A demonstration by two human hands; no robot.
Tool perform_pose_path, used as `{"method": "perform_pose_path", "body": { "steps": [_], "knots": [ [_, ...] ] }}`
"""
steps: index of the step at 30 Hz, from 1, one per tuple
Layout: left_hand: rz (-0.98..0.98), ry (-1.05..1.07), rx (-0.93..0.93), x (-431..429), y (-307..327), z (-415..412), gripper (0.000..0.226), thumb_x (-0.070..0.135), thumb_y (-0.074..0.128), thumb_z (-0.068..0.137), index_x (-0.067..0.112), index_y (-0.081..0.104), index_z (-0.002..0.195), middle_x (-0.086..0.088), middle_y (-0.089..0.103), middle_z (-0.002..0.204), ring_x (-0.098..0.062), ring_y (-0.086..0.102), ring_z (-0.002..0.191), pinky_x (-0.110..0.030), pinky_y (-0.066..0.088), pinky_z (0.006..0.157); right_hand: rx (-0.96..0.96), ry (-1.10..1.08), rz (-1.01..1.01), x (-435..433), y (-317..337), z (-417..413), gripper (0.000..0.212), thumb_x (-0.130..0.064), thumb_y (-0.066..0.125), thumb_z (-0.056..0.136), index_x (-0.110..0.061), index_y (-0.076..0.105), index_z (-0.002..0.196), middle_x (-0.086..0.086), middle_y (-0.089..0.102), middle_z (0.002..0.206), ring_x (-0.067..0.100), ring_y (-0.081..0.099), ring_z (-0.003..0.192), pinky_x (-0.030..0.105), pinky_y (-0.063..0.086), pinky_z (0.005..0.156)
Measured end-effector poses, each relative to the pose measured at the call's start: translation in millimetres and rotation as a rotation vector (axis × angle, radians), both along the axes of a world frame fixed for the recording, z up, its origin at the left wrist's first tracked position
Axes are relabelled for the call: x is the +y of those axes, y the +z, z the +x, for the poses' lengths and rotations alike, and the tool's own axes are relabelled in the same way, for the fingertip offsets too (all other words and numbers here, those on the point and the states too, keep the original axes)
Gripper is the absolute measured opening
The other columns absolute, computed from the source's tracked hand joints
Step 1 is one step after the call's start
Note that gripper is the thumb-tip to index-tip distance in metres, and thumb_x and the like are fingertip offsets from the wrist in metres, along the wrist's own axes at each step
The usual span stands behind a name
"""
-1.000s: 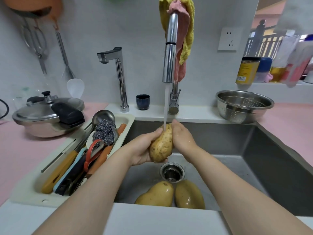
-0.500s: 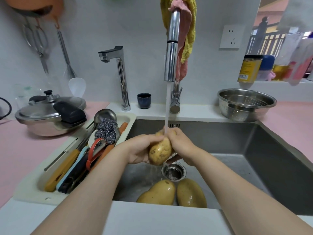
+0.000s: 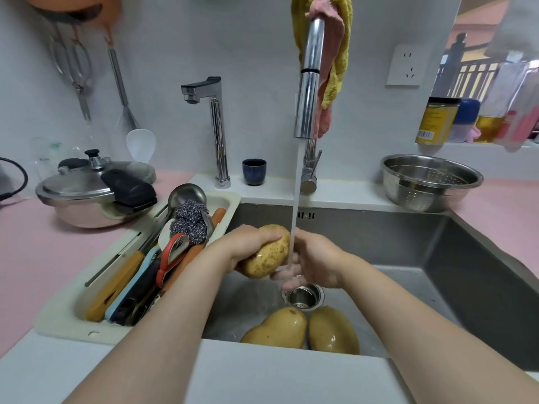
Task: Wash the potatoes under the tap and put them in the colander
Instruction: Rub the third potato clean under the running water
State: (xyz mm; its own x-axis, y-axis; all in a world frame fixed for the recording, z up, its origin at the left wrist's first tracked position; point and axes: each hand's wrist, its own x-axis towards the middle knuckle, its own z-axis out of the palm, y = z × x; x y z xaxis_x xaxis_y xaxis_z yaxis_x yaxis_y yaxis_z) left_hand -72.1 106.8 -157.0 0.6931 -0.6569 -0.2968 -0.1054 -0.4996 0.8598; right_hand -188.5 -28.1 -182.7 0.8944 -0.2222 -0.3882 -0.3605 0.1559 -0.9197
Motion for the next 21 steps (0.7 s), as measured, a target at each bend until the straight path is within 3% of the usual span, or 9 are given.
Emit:
{"method": "perform_pose_path", "body": {
  "steps": [4, 8, 10, 12, 14, 16, 19, 21],
  "knots": [
    [0.083, -0.005, 0.016, 9, 5, 1, 0.059, 0.049, 0.073, 0.088, 0.005, 0.061, 0.125, -0.014, 0.069, 0.104, -0.024, 0.07, 0.083, -0.032, 0.056, 0.057, 0.065, 0.005, -0.174, 7, 4, -1, 0.039, -0.026, 0.037, 0.107, -0.005, 0.066, 0.122, 0.021, 0.07, 0.109, 0.036, 0.074, 0.096, 0.048, 0.063, 0.072],
    [0.092, -0.07, 0.03, 9, 5, 0, 0.059, 0.046, 0.071, 0.09, 0.005, 0.057, 0.13, -0.016, 0.07, 0.11, -0.029, 0.072, 0.09, -0.037, 0.06, 0.059, 0.082, -0.07, -0.481, -8, 5, -8, 0.027, -0.005, 0.048, 0.102, -0.005, 0.074, 0.098, 0.009, 0.079, 0.095, 0.02, 0.074, 0.081, 0.042, 0.059, 0.076],
    [0.049, -0.092, 0.053, 6, 5, -2, 0.054, 0.046, 0.066, 0.095, 0.008, 0.056, 0.131, -0.015, 0.069, 0.114, -0.03, 0.072, 0.094, -0.04, 0.061, 0.063, 0.069, -0.095, -0.537, -15, 6, -10, 0.021, -0.003, 0.056, 0.097, -0.013, 0.075, 0.099, 0.003, 0.08, 0.092, 0.014, 0.074, 0.082, 0.035, 0.051, 0.075],
    [-0.02, -0.094, 0.075, 3, 5, -5, 0.047, 0.048, 0.061, 0.097, 0.016, 0.057, 0.132, -0.012, 0.069, 0.117, -0.029, 0.071, 0.098, -0.041, 0.061, 0.069, 0.039, -0.143, -0.519, -17, 8, -11, 0.024, -0.006, 0.063, 0.093, -0.018, 0.075, 0.109, -0.001, 0.081, 0.097, 0.014, 0.076, 0.092, 0.033, 0.048, 0.076],
    [-0.098, -0.094, 0.114, 1, 4, -6, 0.043, 0.049, 0.058, 0.099, 0.023, 0.057, 0.133, -0.008, 0.069, 0.12, -0.028, 0.07, 0.104, -0.046, 0.061, 0.079, -0.007, -0.165, -0.415, -18, 8, -8, 0.03, -0.008, 0.057, 0.095, -0.023, 0.075, 0.114, 0.0, 0.08, 0.102, 0.019, 0.075, 0.101, 0.036, 0.051, 0.081],
    [-0.161, -0.097, 0.121, -3, 1, -8, 0.041, 0.05, 0.057, 0.099, 0.028, 0.058, 0.133, -0.006, 0.07, 0.122, -0.028, 0.069, 0.109, -0.05, 0.06, 0.088, -0.067, -0.159, -0.257, -14, 9, -5, 0.034, -0.009, 0.046, 0.095, -0.017, 0.075, 0.11, 0.007, 0.075, 0.099, 0.024, 0.071, 0.092, 0.043, 0.054, 0.084],
    [-0.207, -0.066, -0.022, -8, -2, -9, 0.046, 0.052, 0.061, 0.096, 0.028, 0.058, 0.136, -0.001, 0.069, 0.122, -0.023, 0.068, 0.11, -0.049, 0.057, 0.094, -0.116, -0.163, -0.088, -5, 11, 0, 0.034, -0.011, 0.037, 0.092, -0.006, 0.069, 0.105, 0.015, 0.066, 0.097, 0.028, 0.064, 0.083, 0.049, 0.054, 0.083],
    [-0.205, -0.023, -0.113, -10, -2, -6, 0.046, 0.049, 0.063, 0.094, 0.025, 0.061, 0.133, -0.001, 0.07, 0.119, -0.022, 0.067, 0.108, -0.048, 0.055, 0.099, -0.104, -0.12, -0.019, 0, 9, 4, 0.037, -0.005, 0.034, 0.09, 0.0, 0.067, 0.106, 0.019, 0.068, 0.098, 0.03, 0.069, 0.084, 0.052, 0.055, 0.086]
  ]
}}
